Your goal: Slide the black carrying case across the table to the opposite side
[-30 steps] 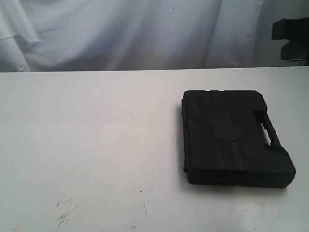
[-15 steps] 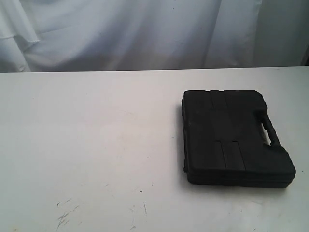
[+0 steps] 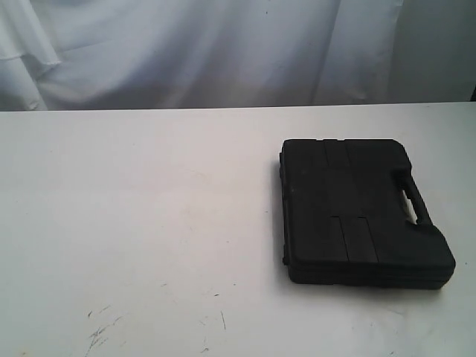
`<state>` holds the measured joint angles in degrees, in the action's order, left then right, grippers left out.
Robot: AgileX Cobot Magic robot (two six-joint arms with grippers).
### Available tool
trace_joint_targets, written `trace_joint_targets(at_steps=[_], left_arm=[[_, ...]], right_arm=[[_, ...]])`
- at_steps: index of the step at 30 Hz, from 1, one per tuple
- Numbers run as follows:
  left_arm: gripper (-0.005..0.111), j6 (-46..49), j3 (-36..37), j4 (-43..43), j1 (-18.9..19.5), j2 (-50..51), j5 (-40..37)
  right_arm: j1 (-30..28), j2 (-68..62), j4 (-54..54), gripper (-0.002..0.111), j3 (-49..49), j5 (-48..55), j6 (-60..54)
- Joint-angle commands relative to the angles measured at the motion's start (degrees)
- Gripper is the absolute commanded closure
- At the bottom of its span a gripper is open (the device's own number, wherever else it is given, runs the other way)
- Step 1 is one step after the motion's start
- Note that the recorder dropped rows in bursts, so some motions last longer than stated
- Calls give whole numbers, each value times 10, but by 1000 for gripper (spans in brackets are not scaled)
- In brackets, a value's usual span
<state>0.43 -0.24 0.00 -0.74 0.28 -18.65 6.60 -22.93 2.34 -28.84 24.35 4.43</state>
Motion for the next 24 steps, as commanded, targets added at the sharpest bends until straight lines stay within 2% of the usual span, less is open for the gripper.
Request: trace_joint_targets(at_steps=[1,6,17,24], left_arm=[[107,1,2,-8,2,-3,6],[107,1,2,-8,2,-3,6],[107,1,2,-8,2,-3,6],[107,1,2,-8,2,-3,6]], right_arm=[[-12,85,-29,108,53,-19,-3],[-12,127,-44,108,88,-19,0],[-12,135,-33,108,213,-123,15],[-15,194,-33,108,274,-127,5]])
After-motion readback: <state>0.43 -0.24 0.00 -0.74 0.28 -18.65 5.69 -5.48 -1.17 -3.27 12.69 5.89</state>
